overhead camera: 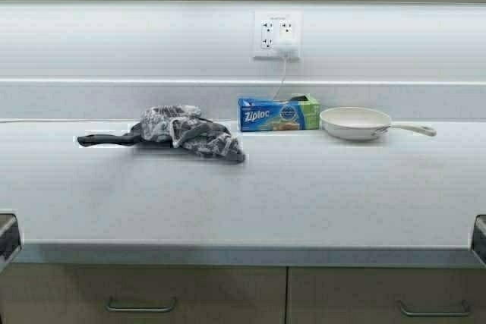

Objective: Open the cabinet, put the pot inside, then close it

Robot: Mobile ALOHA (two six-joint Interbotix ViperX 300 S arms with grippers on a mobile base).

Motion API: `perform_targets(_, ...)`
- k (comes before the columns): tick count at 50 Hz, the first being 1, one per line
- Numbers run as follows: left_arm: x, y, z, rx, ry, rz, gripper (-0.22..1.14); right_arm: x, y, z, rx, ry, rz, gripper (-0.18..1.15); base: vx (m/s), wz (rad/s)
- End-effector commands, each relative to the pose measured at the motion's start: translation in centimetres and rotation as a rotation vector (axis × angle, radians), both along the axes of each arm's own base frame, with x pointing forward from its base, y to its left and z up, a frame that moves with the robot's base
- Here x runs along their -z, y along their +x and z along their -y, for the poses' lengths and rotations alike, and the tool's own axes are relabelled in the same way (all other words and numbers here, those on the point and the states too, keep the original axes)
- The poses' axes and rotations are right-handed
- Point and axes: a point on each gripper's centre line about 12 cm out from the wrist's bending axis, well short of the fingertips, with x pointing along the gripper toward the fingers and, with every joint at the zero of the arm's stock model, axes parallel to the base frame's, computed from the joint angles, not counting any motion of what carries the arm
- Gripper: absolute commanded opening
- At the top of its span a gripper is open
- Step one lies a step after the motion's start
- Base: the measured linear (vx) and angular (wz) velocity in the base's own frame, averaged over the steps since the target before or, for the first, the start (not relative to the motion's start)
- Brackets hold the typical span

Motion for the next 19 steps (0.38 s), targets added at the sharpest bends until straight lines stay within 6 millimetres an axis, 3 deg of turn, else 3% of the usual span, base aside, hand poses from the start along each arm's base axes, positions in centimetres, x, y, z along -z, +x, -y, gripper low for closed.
perform_targets(1,-1.26,-0.53,-0.24,-0.002,-0.013,0.032,0.04,-1.08,-0.45,0.01,-0.004,0.006,0.035,0.07,0.0,0.0)
perform_targets(19,-1.07,-0.44,-0.2,-0.002,-0.011,0.028,0.04,-1.14,-0.48,0.09,-0.002,0.004,0.037,0.07,0.0,0.0)
